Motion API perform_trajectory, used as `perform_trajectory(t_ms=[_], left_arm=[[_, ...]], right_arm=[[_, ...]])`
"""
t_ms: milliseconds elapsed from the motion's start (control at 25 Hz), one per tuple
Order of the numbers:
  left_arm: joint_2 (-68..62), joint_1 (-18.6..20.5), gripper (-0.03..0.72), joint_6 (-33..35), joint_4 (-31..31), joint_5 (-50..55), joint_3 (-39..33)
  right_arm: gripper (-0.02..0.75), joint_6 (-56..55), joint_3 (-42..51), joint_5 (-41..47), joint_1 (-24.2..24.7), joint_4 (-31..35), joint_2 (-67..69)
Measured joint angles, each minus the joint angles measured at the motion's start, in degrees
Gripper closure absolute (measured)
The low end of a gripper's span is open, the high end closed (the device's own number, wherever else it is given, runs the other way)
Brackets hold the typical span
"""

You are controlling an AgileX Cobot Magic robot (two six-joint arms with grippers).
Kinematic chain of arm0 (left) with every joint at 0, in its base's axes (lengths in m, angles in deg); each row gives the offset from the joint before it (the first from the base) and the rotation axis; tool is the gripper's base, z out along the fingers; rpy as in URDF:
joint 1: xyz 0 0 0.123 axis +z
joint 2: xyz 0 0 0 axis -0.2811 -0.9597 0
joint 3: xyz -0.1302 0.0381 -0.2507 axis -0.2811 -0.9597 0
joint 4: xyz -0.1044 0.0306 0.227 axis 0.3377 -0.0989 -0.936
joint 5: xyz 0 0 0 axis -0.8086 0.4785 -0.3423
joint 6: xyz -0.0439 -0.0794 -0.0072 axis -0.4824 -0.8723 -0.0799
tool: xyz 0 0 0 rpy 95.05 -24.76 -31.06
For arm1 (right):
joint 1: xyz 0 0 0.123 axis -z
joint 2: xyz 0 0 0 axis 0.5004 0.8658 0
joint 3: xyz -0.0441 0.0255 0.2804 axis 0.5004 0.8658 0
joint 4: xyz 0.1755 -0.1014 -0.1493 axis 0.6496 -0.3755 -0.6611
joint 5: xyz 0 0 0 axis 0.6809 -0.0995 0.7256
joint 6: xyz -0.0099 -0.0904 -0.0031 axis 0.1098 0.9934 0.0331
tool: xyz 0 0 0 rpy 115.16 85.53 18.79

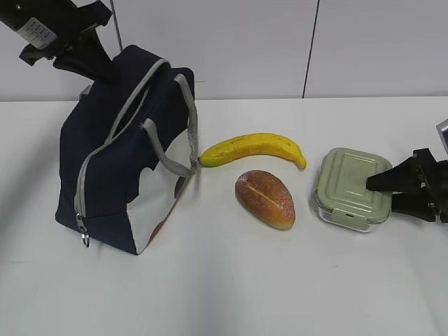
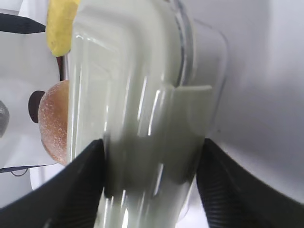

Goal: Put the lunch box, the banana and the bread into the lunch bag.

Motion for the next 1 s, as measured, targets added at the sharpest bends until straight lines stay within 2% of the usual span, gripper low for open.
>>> perform_trajectory(t_ms=[280, 720, 1000], left_arm=[[0.00, 0.00, 0.688, 0.00, 0.00, 0.00, 0.00], [0.00, 0.00, 0.688, 0.00, 0.00, 0.00, 0.00], [0.00, 0.00, 0.688, 0.00, 0.00, 0.00, 0.00]], right_arm=[[0.344, 1.01, -0.04, 0.98, 0.00, 1.03, 0.00], [0.349, 1.54, -0.13, 1.85, 0.00, 2.75, 0.22], [0.351, -1.78, -3.62, 2.07, -1.11, 3.45, 0.22]])
